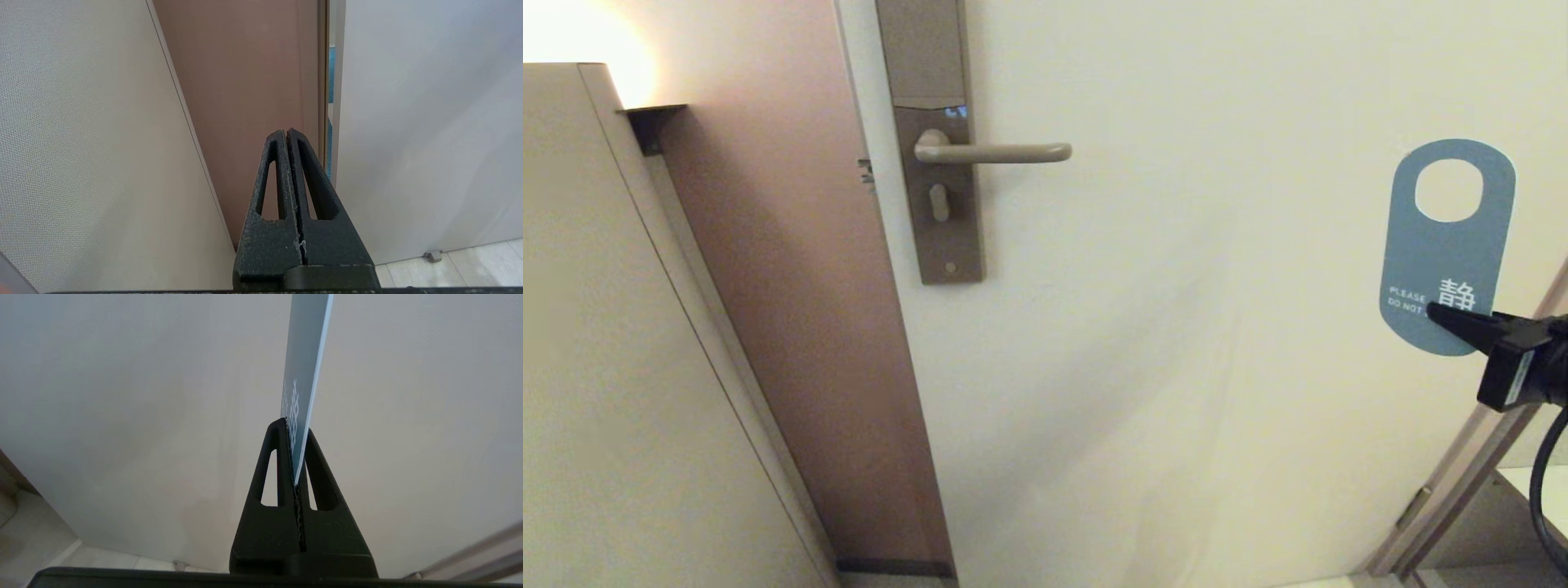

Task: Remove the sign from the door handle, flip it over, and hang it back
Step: Hang the sign back with the other side facing out

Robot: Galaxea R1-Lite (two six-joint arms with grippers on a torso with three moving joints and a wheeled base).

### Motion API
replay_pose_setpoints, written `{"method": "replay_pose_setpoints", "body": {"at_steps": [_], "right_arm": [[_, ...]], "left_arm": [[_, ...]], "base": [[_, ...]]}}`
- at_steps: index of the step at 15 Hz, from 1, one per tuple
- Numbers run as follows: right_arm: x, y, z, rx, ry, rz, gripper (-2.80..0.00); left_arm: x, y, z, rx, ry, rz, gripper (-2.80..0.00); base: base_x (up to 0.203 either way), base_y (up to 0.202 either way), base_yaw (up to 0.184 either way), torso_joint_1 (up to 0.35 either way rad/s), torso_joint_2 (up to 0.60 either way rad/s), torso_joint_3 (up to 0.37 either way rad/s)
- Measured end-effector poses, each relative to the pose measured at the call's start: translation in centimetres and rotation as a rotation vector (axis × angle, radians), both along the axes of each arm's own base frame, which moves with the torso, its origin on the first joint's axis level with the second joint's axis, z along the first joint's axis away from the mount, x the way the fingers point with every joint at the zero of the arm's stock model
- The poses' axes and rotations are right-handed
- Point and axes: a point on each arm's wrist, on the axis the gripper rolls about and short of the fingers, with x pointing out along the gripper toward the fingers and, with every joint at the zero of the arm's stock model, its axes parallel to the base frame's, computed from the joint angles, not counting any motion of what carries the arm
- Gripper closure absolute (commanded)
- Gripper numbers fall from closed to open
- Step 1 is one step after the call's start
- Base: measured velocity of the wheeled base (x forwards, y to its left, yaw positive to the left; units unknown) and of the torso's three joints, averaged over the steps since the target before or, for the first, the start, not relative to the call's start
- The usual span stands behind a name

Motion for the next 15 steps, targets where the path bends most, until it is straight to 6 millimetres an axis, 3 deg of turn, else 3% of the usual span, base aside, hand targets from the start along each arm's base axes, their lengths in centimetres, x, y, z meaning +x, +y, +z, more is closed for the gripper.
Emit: {"method": "replay_pose_setpoints", "body": {"at_steps": [7, 15], "right_arm": [[1.5, 1.1, 2.1, -0.007, -0.060, 0.050, 0.00], [1.8, 5.0, 3.4, -0.004, -0.095, 0.231, 0.00]], "left_arm": [[0.0, 0.0, 0.0, 0.000, 0.000, 0.000, 0.00], [0.0, 0.0, 0.0, 0.000, 0.000, 0.000, 0.00]], "base": [[0.000, 0.000, 0.000, 0.000, 0.00, 0.000], [0.000, 0.000, 0.000, 0.000, 0.00, 0.000]]}}
